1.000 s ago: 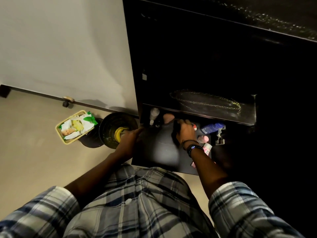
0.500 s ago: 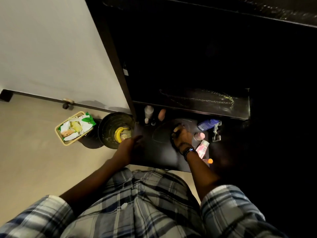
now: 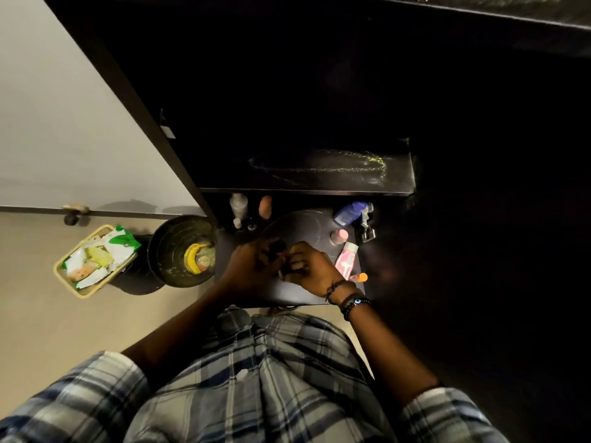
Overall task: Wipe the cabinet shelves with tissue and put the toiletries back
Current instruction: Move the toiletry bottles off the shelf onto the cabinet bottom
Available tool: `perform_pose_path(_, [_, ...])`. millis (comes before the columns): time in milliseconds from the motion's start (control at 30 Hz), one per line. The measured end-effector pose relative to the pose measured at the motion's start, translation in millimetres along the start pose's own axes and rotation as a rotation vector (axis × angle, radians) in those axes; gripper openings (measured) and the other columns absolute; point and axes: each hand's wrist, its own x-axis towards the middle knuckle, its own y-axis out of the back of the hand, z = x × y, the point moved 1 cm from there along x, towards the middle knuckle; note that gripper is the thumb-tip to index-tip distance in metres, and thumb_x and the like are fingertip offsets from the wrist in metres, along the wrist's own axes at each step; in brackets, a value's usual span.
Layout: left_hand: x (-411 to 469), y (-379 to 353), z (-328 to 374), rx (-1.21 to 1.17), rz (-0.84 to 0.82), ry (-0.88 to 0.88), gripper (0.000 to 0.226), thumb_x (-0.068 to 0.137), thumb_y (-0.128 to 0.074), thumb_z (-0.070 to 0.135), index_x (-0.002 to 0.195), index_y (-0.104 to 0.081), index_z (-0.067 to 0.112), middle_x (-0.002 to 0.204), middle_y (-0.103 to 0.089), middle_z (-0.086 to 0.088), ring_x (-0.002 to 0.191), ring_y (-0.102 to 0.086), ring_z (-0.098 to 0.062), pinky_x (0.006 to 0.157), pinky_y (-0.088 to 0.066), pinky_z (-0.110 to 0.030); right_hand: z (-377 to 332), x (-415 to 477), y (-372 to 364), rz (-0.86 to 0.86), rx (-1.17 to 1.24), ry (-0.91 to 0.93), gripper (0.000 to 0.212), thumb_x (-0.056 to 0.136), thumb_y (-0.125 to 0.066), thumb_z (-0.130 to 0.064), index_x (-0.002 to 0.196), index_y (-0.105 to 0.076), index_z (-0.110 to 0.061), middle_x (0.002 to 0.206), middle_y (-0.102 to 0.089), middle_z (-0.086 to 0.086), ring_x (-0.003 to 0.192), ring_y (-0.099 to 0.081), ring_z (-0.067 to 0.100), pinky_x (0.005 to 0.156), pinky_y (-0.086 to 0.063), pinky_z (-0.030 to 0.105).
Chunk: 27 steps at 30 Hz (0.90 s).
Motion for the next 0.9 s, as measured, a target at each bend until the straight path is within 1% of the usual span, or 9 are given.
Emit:
perform_pose_path(33, [1, 1, -2, 0.007, 0.011, 0.008, 0.036, 0.074, -0.059, 0.055, 0.075, -0.068, 0.020, 0.071, -0.070, 0.005, 0.073, -0.066, -0.012, 0.060, -0.045, -0.025, 1, 2, 5, 0.009, -0.111, 0.027, 0.046, 0.075, -0.074, -0.010, 0.114, -0.051, -0.015, 0.102, -0.066, 0.007, 0.089, -0.064, 0.013, 0.076, -0.050, 0.018])
perform_pose_path(100, [1, 9, -3, 0.030, 0.074, 0.040, 0.029, 0.070, -0.067, 0.043, 0.091, -0.066, 0.024, 0.084, -0.071, 0.003, 0.081, -0.066, -0.018, 0.065, -0.046, -0.029, 5, 9, 19, 0.184, -0.429, 0.078, 0.044, 0.073, -0.066, -0.015, 0.116, -0.057, -0.019, 0.108, -0.065, 0.008, 0.098, -0.061, 0.028, 0.083, -0.047, 0.027])
perform_pose_path(167, [-1, 17, -5, 0.104, 0.132, 0.083, 0.035, 0.073, -0.068, 0.035, 0.105, -0.062, 0.021, 0.093, -0.071, -0.008, 0.087, -0.065, -0.030, 0.067, -0.047, -0.033, 8, 13, 35, 0.377, -0.618, 0.073, 0.044, 0.070, -0.061, -0.003, 0.112, -0.062, -0.015, 0.108, -0.062, 0.015, 0.095, -0.057, 0.039, 0.084, -0.048, 0.038])
perform_pose_path(233, [-5, 23, -12, 0.130, 0.171, 0.113, 0.040, 0.077, -0.069, 0.028, 0.114, -0.060, 0.016, 0.097, -0.070, -0.014, 0.090, -0.064, -0.036, 0.069, -0.049, -0.040, 10, 19, 44, 0.414, -0.706, -0.039, 0.045, 0.077, -0.053, 0.004, 0.120, -0.059, -0.010, 0.122, -0.055, 0.020, 0.103, -0.051, 0.042, 0.088, -0.045, 0.044])
perform_pose_path(300, [-9, 29, -24, 0.107, 0.214, 0.122, 0.042, 0.078, -0.070, 0.029, 0.115, -0.058, 0.014, 0.096, -0.070, -0.014, 0.089, -0.064, -0.037, 0.069, -0.049, -0.042, 19, 27, 47, 0.352, -0.741, -0.162, 0.040, 0.085, -0.046, 0.001, 0.122, -0.059, -0.009, 0.133, -0.047, 0.019, 0.111, -0.046, 0.041, 0.092, -0.043, 0.044])
perform_pose_path(533, [-9, 35, -54, 0.098, 0.267, 0.164, 0.041, 0.078, -0.068, 0.022, 0.116, -0.057, 0.013, 0.101, -0.070, -0.012, 0.088, -0.067, -0.032, 0.071, -0.054, -0.043, 28, 34, 52, 0.349, -0.471, -0.240, 0.027, 0.088, -0.047, 0.002, 0.109, -0.064, 0.001, 0.110, -0.064, 0.027, 0.105, -0.060, 0.039, 0.090, -0.047, 0.041])
perform_pose_path(700, [-3, 37, -57, 0.075, 0.287, 0.160, 0.034, 0.081, -0.066, 0.021, 0.114, -0.056, 0.015, 0.101, -0.069, -0.010, 0.088, -0.067, -0.029, 0.072, -0.055, -0.045, -16, 25, 26, 0.299, -0.277, -0.027, 0.035, 0.074, -0.063, -0.001, 0.108, -0.065, -0.009, 0.097, -0.070, 0.019, 0.092, -0.066, 0.036, 0.078, -0.050, 0.036])
perform_pose_path(800, [0, 39, -58, 0.057, 0.283, 0.152, 0.033, 0.080, -0.063, 0.031, 0.109, -0.056, 0.016, 0.100, -0.068, -0.008, 0.085, -0.067, -0.027, 0.071, -0.055, -0.044, -46, 34, -5, 0.222, -0.277, 0.026, 0.004, 0.079, -0.060, -0.012, 0.082, -0.059, -0.010, 0.083, -0.068, 0.020, 0.080, -0.062, 0.040, 0.062, -0.040, 0.033])
perform_pose_path(900, [2, 41, -59, 0.046, 0.244, 0.144, 0.038, 0.078, -0.056, 0.039, 0.110, -0.055, 0.020, 0.103, -0.068, -0.007, 0.086, -0.068, -0.026, 0.072, -0.055, -0.044, -65, 45, -25, 0.121, -0.293, 0.036, 0.014, 0.087, -0.053, -0.017, 0.074, -0.051, -0.011, 0.087, -0.064, 0.023, 0.083, -0.058, 0.041, 0.063, -0.031, 0.031])
